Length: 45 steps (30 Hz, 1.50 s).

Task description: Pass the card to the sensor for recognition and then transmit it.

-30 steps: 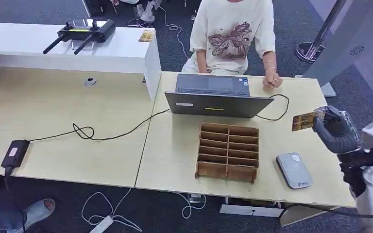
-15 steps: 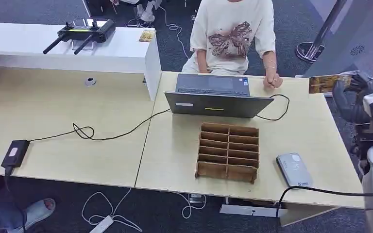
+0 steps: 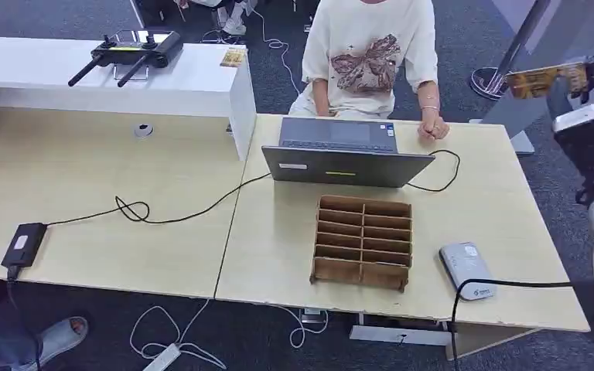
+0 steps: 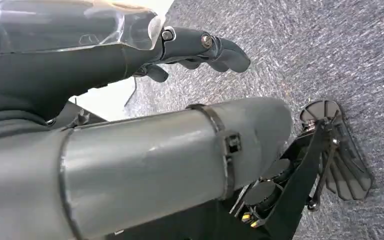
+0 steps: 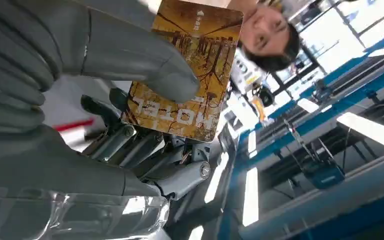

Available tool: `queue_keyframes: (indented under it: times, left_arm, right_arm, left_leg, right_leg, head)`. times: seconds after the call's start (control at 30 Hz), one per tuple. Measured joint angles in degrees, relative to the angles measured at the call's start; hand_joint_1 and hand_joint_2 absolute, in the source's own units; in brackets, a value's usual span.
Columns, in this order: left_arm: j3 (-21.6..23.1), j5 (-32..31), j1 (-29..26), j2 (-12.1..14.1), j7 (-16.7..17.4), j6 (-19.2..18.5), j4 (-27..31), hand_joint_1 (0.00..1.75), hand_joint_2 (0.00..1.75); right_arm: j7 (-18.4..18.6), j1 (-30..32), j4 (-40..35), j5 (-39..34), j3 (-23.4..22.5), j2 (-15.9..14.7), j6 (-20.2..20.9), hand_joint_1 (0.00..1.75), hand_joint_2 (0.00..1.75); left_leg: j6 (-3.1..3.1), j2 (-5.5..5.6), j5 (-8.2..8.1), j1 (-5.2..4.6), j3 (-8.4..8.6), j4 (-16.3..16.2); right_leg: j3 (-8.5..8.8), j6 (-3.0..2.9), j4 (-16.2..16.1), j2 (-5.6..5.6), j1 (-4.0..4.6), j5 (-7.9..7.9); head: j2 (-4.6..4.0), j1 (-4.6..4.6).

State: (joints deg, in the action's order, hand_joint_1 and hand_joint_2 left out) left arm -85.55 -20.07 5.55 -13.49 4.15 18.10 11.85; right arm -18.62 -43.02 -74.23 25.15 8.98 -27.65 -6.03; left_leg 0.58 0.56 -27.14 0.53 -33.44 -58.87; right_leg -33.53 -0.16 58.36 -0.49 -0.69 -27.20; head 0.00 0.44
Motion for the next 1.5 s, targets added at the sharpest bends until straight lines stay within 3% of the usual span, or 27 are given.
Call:
queue_keyframes:
  times: [0.33,0.63,0.77,1.1,1.33,1.5]
  left_arm:
    - [-0.24,0.55,0.35,-0.02,-1.27,0.98,0.00,0.00,0.00]
    - [-0.55,1.16,0.35,-0.02,-1.64,1.07,0.00,0.00,0.00]
    - [-1.05,1.60,0.40,-0.04,-1.62,1.86,0.00,0.00,0.00]
    - [-1.25,2.76,0.63,-0.22,-1.84,2.95,0.00,0.00,0.00]
    - [-1.25,3.08,0.64,-0.22,-2.16,3.34,0.00,0.00,0.00]
    - [-1.25,3.08,0.65,-0.22,-2.16,3.41,0.00,0.00,0.00]
  right_arm:
    - [3.24,-11.26,6.80,15.27,9.74,-1.33,-3.24,1.75,1.75]
    - [5.73,-22.14,14.91,20.45,17.63,-0.87,3.10,1.75,1.75]
    - [7.24,-28.17,20.36,22.02,21.63,0.79,6.14,1.75,1.75]
    - [7.85,-38.60,33.48,25.26,31.02,7.03,8.23,1.75,1.75]
    - [8.85,-41.82,40.22,25.10,34.52,12.02,9.98,1.75,1.75]
    - [8.85,-42.54,42.10,25.10,35.44,13.46,9.98,1.75,1.75]
  left_leg:
    - [0.02,0.02,0.00,0.00,-0.01,0.00]
    - [0.02,0.03,0.01,0.00,-0.03,0.00]
    - [0.02,0.03,0.02,0.01,-0.02,0.00]
    - [0.03,0.00,0.02,0.03,-0.02,0.00]
    - [0.06,0.03,0.05,0.03,0.00,0.00]
    - [0.06,0.03,0.05,0.03,-0.01,0.00]
  right_leg:
    - [-0.01,0.00,0.00,0.00,0.00,0.00]
    - [-0.01,0.00,0.03,0.00,0.01,0.00]
    - [-0.02,0.00,0.04,-0.01,0.01,0.00]
    - [-0.03,0.00,0.05,0.02,0.03,0.00]
    - [-0.03,0.00,0.05,0.00,0.04,0.00]
    - [-0.03,0.00,0.04,0.00,0.05,0.00]
  head:
    - [0.00,0.02]
    - [0.00,0.02]
    - [0.00,0.00]
    - [0.00,-0.02]
    - [0.00,-0.02]
    - [0.00,0.00]
